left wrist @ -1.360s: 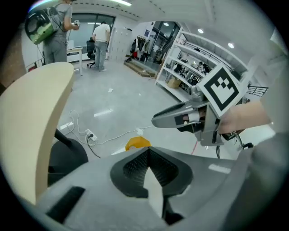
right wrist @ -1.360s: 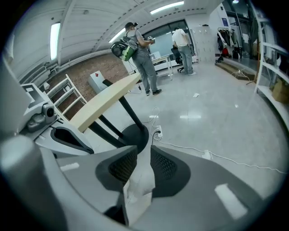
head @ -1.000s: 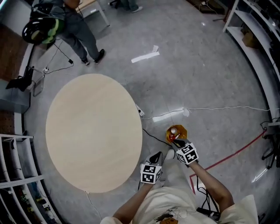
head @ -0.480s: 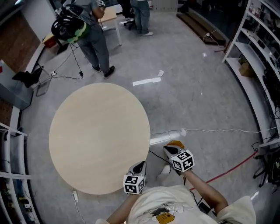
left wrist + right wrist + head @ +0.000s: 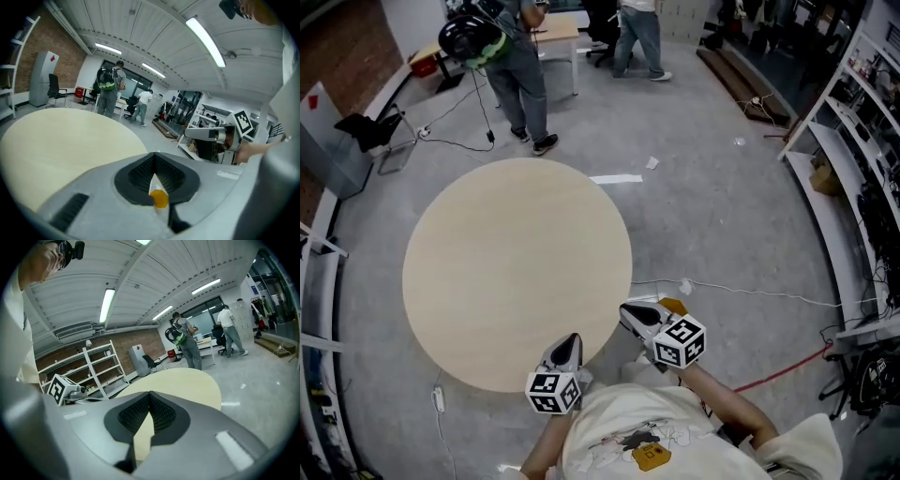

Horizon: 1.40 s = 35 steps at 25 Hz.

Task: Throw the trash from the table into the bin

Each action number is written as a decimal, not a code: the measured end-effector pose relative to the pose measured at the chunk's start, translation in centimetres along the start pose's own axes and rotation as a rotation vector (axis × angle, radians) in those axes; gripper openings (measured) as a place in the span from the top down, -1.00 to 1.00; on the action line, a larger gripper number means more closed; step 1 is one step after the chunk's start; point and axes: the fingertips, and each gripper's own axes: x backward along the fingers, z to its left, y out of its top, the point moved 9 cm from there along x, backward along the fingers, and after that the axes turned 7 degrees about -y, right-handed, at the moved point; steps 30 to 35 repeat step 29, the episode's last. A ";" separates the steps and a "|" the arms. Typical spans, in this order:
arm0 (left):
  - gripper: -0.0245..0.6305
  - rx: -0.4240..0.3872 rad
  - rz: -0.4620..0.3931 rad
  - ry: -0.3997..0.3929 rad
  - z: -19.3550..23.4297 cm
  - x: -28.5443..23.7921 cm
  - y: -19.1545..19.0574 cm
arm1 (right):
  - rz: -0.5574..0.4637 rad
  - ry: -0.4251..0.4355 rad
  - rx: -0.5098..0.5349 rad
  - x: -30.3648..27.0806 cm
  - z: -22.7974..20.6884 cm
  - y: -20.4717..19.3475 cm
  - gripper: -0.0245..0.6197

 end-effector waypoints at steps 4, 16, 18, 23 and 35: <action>0.92 -0.019 -0.049 0.007 0.8 2.6 0.9 | -0.041 0.067 -0.005 -1.3 3.6 0.8 0.91; 0.92 -0.057 -0.135 -0.039 1.5 8.4 2.5 | -0.061 0.112 0.092 -4.0 12.2 0.4 0.91; 0.92 -0.052 -0.144 -0.043 2.1 8.8 2.7 | -0.065 0.111 0.095 -4.3 12.8 0.4 0.91; 0.92 -0.040 -0.155 -0.038 3.1 10.0 2.8 | -0.058 0.121 0.069 -5.1 13.7 0.4 0.91; 0.92 -0.006 -0.151 -0.024 2.8 11.1 2.2 | -0.040 0.148 0.015 -4.8 14.0 0.5 0.91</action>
